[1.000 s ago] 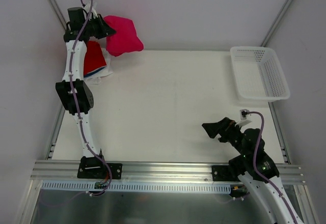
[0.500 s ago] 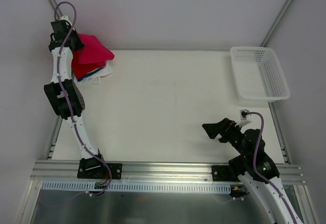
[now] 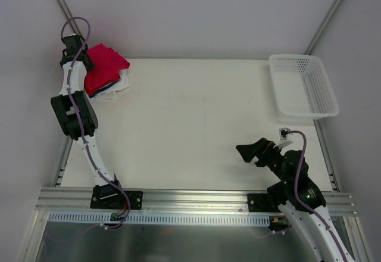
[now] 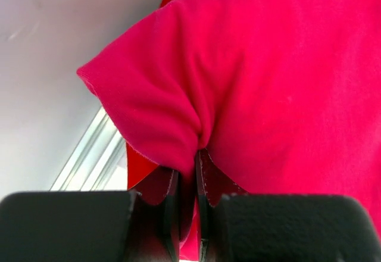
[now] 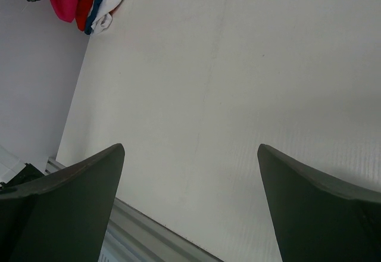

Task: Fold and stack the t-shirts
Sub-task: Put the neatly folded tshirt into the corner of the board with the left arm

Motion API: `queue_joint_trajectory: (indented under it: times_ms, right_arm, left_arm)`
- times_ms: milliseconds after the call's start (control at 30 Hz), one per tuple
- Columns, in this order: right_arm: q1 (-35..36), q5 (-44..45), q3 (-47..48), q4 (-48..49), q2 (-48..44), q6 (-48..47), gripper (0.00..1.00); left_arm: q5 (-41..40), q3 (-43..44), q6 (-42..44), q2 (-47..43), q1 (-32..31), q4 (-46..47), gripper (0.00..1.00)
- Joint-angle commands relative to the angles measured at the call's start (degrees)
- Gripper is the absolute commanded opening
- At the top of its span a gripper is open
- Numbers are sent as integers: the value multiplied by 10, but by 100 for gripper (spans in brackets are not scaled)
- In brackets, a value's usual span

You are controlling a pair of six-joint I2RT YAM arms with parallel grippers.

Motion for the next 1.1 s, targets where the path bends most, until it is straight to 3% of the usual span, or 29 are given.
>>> queue_joint_trajectory:
  times_ms: [0,233,467,667,700,767,833,1067]
  right_arm:
    - [3,5,-8,13,9,-10,99]
    - [3,7,-10,14,14,-10,99]
    - [3,12,-13,16,19,-5,99]
    - [2,10,-15,20,21,-3,99]
    - [3,9,-16,20,20,-3,99]
    - [3,8,-17,20,20,-3,99]
    - [3,7,-19,19,18,-3,100]
    - [3,3,-29,13,2,0,100]
  left_arm:
    - [-34,-8,-4,1,37,-1,0]
    - [28,8,-32,43,70,-11,1]
    - [79,41,-54,82,91,-28,14]
    - [148,60,-62,90,92,-32,54]
    - [159,65,-67,90,92,-32,70]
    - [182,72,-65,88,86,-32,82]
    - [185,79,-59,78,78,-32,88]
    - [177,114,-46,30,33,-32,93]
